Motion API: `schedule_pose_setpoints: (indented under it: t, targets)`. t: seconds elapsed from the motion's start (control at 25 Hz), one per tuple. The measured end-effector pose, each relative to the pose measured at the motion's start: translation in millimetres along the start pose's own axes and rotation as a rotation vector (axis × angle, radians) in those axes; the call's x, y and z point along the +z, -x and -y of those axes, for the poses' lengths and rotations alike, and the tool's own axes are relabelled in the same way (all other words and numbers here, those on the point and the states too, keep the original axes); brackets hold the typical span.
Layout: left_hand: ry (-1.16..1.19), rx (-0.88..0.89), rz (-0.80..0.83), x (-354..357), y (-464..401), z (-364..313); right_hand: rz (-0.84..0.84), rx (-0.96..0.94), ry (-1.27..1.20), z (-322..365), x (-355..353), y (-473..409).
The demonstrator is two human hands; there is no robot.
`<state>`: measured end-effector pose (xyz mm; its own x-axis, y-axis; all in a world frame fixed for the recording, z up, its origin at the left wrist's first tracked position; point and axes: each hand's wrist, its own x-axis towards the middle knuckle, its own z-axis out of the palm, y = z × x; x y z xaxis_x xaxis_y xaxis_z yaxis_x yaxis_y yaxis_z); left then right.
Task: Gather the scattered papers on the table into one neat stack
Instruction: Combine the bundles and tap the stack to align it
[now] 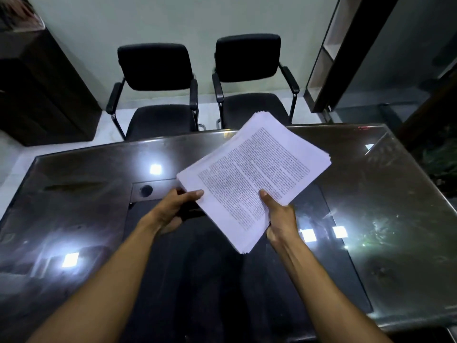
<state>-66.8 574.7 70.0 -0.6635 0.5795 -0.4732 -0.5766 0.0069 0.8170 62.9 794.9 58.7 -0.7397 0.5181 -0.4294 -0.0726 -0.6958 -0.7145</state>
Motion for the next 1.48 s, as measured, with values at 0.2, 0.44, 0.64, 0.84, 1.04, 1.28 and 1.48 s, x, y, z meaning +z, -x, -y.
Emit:
schedule_pose_setpoints:
  t: [0.2,0.44,0.64,0.84,1.04,1.28,1.48]
  targets:
    - [0.314,0.031,-0.159,57.2,0.2,28.5,-0.101,-0.002,-0.036,-21.7,14.3,2.9]
    - [0.123,0.234,-0.291,36.1,2.7,14.3,0.028,0.090,-0.075,29.8,-23.9,-1.7]
    - [0.025,0.253,-0.155,-10.7,14.1,-8.4,0.369,0.222,0.418,118.1,-45.9,-26.3]
    - [-0.202,0.198,-0.305,4.2,7.0,12.8,0.175,0.028,0.924,76.4,-17.7,-27.3]
    - [-0.334,0.375,-0.557,39.1,-6.3,40.5,-0.085,-0.354,0.758,3.0,-24.2,-14.8]
    - [-0.281,0.397,-0.490,33.4,5.2,107.9,-0.098,-0.234,0.700,-41.5,-75.2,-6.9]
    - [-0.298,0.355,-0.533,33.3,-4.7,109.2,-0.066,-0.268,0.859,-43.5,-76.0,-12.9]
